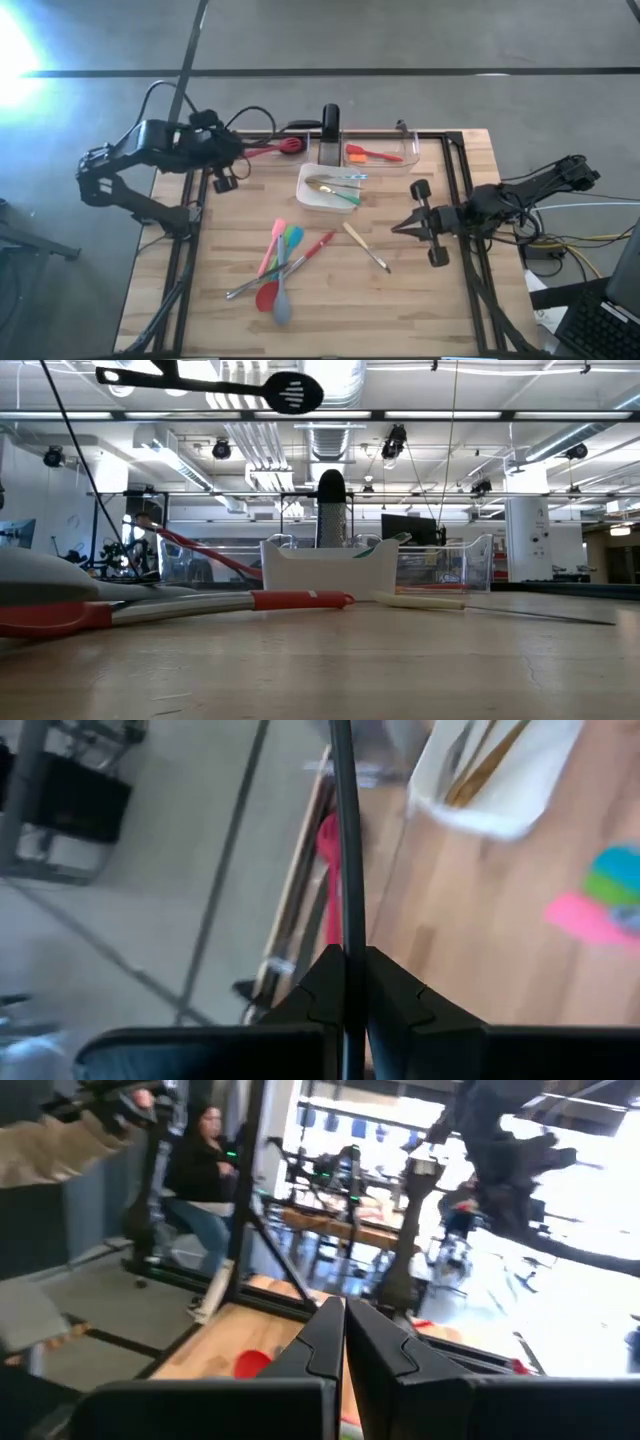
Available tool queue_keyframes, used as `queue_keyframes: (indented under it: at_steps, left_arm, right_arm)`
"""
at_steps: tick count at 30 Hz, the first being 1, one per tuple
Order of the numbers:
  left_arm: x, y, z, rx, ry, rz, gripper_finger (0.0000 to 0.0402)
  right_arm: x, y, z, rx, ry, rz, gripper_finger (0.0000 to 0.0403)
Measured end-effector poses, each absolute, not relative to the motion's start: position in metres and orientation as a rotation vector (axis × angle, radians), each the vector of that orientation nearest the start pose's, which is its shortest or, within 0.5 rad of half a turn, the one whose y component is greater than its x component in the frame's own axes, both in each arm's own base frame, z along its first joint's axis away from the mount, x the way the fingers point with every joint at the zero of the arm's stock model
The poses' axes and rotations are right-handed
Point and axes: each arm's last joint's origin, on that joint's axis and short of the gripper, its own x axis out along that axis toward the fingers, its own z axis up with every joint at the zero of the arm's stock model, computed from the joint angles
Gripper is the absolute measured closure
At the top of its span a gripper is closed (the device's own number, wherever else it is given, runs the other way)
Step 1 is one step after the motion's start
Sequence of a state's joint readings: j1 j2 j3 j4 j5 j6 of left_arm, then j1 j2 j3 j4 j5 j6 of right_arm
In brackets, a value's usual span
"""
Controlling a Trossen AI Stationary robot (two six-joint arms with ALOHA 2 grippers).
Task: Pick & Place Kitchen Items
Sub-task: Put the black slotted spoon into the left transparent bin
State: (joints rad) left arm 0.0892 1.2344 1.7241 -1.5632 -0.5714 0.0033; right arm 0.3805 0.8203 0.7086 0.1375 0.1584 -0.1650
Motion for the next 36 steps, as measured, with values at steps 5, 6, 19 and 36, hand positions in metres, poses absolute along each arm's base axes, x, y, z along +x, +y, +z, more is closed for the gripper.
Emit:
queue_keyframes:
  at_steps: [5, 6, 19, 36]
  left_arm:
    - [0.164, 0.040, 0.431, 0.359, 1.155, 0.607, 0.0380]
    - [0.166, 0.044, 0.428, 0.362, 1.175, 0.617, 0.0380]
    - [0.181, 0.098, 0.376, 0.308, 1.517, 0.686, 0.0380]
    - [0.202, 0.130, 0.295, 0.473, 1.732, 0.667, 0.0380]
  right_arm:
    - [0.176, 0.065, 0.330, -0.159, -0.036, 0.214, 0.0394]
    - [0.176, 0.065, 0.330, -0.159, -0.034, 0.214, 0.0394]
    - [0.177, 0.066, 0.328, -0.159, -0.017, 0.213, 0.0394]
    - [0.178, 0.066, 0.326, -0.166, 0.006, 0.215, 0.0394]
